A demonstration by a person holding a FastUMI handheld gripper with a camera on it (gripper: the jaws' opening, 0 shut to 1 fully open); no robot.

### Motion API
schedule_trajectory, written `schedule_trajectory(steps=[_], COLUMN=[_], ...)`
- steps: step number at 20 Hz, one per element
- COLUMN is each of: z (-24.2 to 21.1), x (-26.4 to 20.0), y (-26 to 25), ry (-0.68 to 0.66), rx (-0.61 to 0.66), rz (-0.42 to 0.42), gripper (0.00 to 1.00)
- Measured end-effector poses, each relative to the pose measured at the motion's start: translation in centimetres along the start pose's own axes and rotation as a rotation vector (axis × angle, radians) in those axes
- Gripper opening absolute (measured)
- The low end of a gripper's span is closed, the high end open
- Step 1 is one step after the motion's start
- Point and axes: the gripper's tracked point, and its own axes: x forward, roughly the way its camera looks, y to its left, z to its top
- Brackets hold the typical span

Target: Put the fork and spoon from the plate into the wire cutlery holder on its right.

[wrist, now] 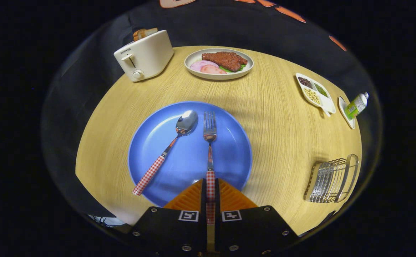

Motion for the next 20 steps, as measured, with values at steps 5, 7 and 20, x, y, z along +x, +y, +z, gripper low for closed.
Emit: schedule_trajectory(steps=[5,7,20], z=[0.5,0.7,-2.8], x=[-3.9,-5.7,-14.6], y=[-3.6,-5.5,-19.2], ry=[-0.053,-0.075,0.013], rx=[0.004,0.026,0.094], rz=[-0.043,-0.061,-0.23], gripper=[0.09,0.09,0.09])
